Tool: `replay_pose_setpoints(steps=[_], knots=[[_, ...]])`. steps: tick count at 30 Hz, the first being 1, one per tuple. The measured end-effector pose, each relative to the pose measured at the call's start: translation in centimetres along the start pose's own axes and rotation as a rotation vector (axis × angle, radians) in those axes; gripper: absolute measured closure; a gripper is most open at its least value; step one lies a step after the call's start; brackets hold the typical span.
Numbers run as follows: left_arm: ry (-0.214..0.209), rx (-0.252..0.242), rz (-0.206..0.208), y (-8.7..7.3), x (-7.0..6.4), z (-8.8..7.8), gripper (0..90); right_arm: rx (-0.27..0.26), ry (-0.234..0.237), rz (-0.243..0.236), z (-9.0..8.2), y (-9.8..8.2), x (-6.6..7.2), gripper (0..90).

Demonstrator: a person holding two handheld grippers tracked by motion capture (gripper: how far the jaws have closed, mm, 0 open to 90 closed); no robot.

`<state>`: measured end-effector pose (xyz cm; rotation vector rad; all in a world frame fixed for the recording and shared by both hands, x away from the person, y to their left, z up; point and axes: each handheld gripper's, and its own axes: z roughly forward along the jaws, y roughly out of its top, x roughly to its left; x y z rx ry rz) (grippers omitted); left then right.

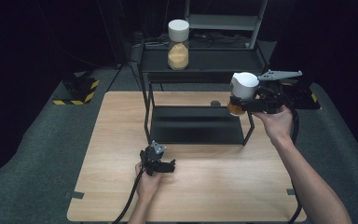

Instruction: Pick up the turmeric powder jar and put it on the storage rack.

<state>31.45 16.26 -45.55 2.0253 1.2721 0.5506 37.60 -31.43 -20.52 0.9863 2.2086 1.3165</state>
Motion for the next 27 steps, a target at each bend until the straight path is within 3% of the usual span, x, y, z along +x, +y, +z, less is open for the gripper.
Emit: replay_pose_setpoints(steps=[16,27], knots=[[0.001,0.000,0.001,0.0,0.0,0.0,4.4,0.008,0.023,0.021,-0.9,4.8,-0.4,30.4],[0.001,0.002,0.001,0.0,0.0,0.0,4.4,0.000,0.004,0.043,-1.2,7.8,-0.6,30.4]])
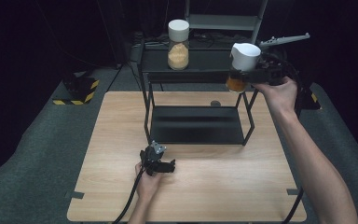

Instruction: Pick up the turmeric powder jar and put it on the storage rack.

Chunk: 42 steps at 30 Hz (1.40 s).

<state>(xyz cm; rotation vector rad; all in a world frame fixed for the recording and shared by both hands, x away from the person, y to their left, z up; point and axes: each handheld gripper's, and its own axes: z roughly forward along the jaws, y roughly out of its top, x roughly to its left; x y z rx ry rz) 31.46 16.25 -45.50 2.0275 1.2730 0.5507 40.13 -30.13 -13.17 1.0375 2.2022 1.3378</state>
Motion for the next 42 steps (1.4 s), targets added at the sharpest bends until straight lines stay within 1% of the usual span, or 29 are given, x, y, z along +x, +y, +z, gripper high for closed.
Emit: replay_pose_setpoints(steps=[3,4,9,14,18,19,21,25,30,33,34,42], knots=[[0.000,0.000,0.001,0.0,0.0,0.0,4.4,0.012,-0.009,0.004,0.1,1.4,0.0,30.4],[0.000,0.000,0.001,0.0,0.0,0.0,4.4,0.012,-0.009,0.004,0.1,1.4,0.0,30.4],[0.000,0.000,0.000,0.0,0.0,0.0,4.4,0.021,-0.029,0.013,0.7,2.8,0.1,30.4],[0.001,0.003,0.002,0.0,0.0,0.0,4.4,0.023,-0.052,0.024,1.7,3.9,0.3,30.4],[0.001,0.000,-0.001,0.0,0.0,0.0,4.4,0.037,-0.091,0.025,3.0,5.0,0.8,30.3],[0.001,0.000,-0.001,0.0,0.0,0.0,4.4,0.037,-0.091,0.025,3.0,5.0,0.8,30.3],[0.001,0.000,-0.001,0.0,0.0,0.0,4.4,0.040,-0.111,0.030,3.7,5.5,1.1,30.4],[0.000,0.000,-0.001,0.0,0.0,0.0,4.4,0.037,-0.149,0.039,5.0,5.9,1.6,30.4],[0.000,0.000,0.000,0.0,0.0,0.0,4.4,0.037,-0.175,0.060,6.5,6.2,1.8,30.4],[0.000,-0.001,-0.001,0.0,0.0,0.0,4.4,0.041,-0.182,0.062,6.9,6.4,1.9,30.3],[0.000,-0.001,-0.001,0.0,0.0,0.0,4.4,0.042,-0.192,0.061,7.2,6.5,2.0,30.3],[0.000,-0.001,-0.002,0.0,0.0,0.0,4.4,0.041,-0.207,0.053,8.2,6.4,2.2,30.3]])
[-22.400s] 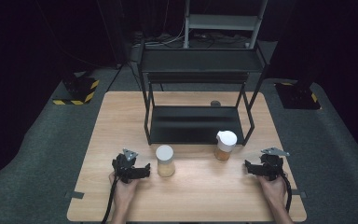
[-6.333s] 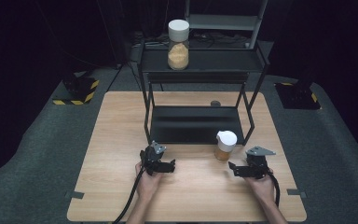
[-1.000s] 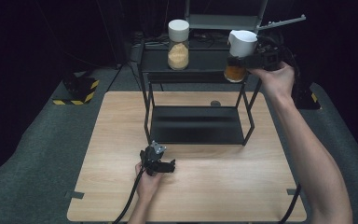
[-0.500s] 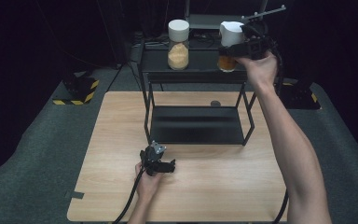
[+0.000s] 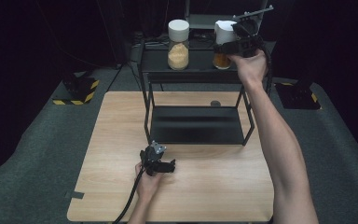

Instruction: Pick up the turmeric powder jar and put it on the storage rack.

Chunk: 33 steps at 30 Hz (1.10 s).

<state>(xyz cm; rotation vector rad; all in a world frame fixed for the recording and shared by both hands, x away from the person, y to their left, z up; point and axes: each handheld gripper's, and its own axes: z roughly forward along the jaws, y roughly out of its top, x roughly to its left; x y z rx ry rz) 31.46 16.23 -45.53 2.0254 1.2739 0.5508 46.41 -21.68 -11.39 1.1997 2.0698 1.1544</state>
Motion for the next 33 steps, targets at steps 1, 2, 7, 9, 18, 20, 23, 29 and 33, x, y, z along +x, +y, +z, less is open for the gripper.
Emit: replay_pose_setpoints(steps=[1,2,7,9,18,20,23,29,33], knots=[[0.000,0.000,0.001,0.0,0.0,0.0,4.4,-0.003,0.001,-0.002,0.1,-0.1,0.0,30.3],[0.000,0.000,0.001,0.0,0.0,0.0,4.4,-0.006,0.002,-0.002,0.2,-0.2,0.0,30.3],[0.000,0.001,0.001,0.0,0.0,0.0,4.4,-0.017,-0.002,-0.015,0.5,-0.5,0.2,30.3],[0.000,0.001,0.001,0.0,0.0,0.0,4.4,-0.022,0.001,-0.019,0.5,-0.7,0.1,30.2],[0.000,0.001,0.001,0.0,0.0,0.0,4.4,-0.032,0.012,-0.032,0.5,-1.1,-0.2,30.1],[0.000,0.001,0.001,0.0,0.0,0.0,4.4,-0.029,0.013,-0.034,0.5,-1.0,-0.2,30.0],[0.000,0.001,0.001,0.0,0.0,0.0,4.4,-0.027,0.016,-0.037,0.5,-1.0,-0.3,29.8],[0.000,0.001,0.001,0.0,0.0,0.0,4.4,-0.028,0.016,-0.033,0.5,-1.0,-0.2,29.5],[0.000,0.001,0.001,0.0,0.0,0.0,4.4,-0.019,0.012,-0.035,0.6,-1.0,-0.2,25.8]])
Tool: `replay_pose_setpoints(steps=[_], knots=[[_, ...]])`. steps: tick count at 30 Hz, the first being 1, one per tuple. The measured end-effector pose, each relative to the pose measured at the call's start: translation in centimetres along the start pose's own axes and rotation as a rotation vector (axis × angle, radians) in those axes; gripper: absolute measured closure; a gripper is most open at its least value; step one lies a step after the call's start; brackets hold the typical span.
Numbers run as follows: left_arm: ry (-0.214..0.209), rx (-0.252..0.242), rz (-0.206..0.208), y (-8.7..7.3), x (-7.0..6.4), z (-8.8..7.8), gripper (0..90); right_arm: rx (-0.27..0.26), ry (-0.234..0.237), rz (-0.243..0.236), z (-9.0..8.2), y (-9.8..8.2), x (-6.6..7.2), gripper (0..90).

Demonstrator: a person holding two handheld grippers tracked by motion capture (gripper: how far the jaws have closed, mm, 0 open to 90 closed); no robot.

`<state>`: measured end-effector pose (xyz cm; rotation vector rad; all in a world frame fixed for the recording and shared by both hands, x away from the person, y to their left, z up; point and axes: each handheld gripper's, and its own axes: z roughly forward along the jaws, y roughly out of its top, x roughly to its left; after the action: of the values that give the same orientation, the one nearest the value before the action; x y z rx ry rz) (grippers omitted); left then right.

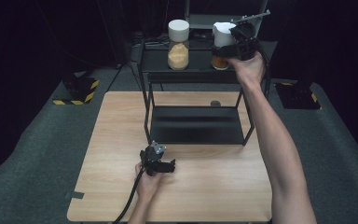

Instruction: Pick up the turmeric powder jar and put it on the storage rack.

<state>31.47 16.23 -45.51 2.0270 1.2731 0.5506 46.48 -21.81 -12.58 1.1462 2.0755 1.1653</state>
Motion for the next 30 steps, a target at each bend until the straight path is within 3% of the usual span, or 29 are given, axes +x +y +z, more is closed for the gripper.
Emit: replay_pose_setpoints(steps=[4,13,30], knots=[[0.000,0.000,0.000,0.0,0.0,0.0,4.4,0.008,0.009,0.006,0.2,0.0,-0.2,20.1],[0.000,0.000,-0.002,0.0,0.0,0.0,4.4,-0.030,0.044,0.033,-0.7,-1.4,-1.2,9.5],[0.001,0.003,0.003,0.0,0.0,0.0,4.4,-0.080,0.068,0.054,-3.8,-4.2,-3.0,8.1]])
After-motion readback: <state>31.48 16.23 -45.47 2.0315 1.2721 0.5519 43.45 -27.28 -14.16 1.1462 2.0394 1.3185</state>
